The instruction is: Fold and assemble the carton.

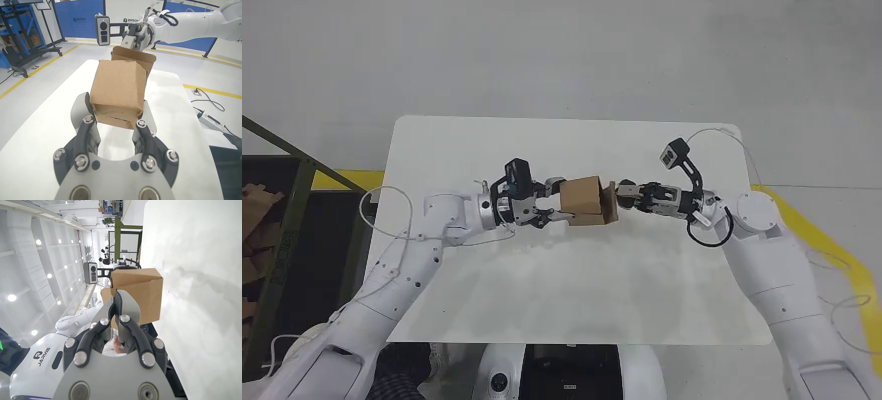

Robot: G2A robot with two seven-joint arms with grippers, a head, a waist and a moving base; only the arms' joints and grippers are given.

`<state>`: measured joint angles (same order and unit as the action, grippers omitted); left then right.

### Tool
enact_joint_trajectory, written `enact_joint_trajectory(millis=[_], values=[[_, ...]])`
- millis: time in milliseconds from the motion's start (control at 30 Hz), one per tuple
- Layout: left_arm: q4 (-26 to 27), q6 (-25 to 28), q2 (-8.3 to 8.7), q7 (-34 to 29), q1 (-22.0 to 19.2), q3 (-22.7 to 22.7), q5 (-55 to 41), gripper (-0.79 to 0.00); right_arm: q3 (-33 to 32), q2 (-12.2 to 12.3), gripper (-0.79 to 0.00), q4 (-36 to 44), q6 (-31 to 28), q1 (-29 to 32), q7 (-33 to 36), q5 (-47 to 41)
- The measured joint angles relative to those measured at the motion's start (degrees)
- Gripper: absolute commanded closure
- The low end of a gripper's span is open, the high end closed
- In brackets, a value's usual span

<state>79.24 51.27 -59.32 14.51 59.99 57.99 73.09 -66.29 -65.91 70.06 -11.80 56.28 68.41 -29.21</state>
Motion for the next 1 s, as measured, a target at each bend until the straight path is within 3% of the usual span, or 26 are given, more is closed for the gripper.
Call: enact_joint_trajectory(millis=[300, 433, 1000], values=[[-1.83, -0.68, -0.44, 0.79, -0.87, -0.6, 1.33, -0.256, 1.19, -0.13, -0.077, 0.08, -0.52, 0.07, 0.07, 0.69], [-2.22, -0.27, -0.58, 0.85, -1.09, -0.73, 1.1, -0.252, 1.59, -0.13, -0.139, -0.07, -0.64, -0.15, -0.3, 1.89], [-2.81, 1.9, -0.86, 0.31, -1.04, 0.1, -2.6, -0.249, -1.35, 0.67, -0.123, 0.26, -3.15, 0.76, -4.84, 4.42]])
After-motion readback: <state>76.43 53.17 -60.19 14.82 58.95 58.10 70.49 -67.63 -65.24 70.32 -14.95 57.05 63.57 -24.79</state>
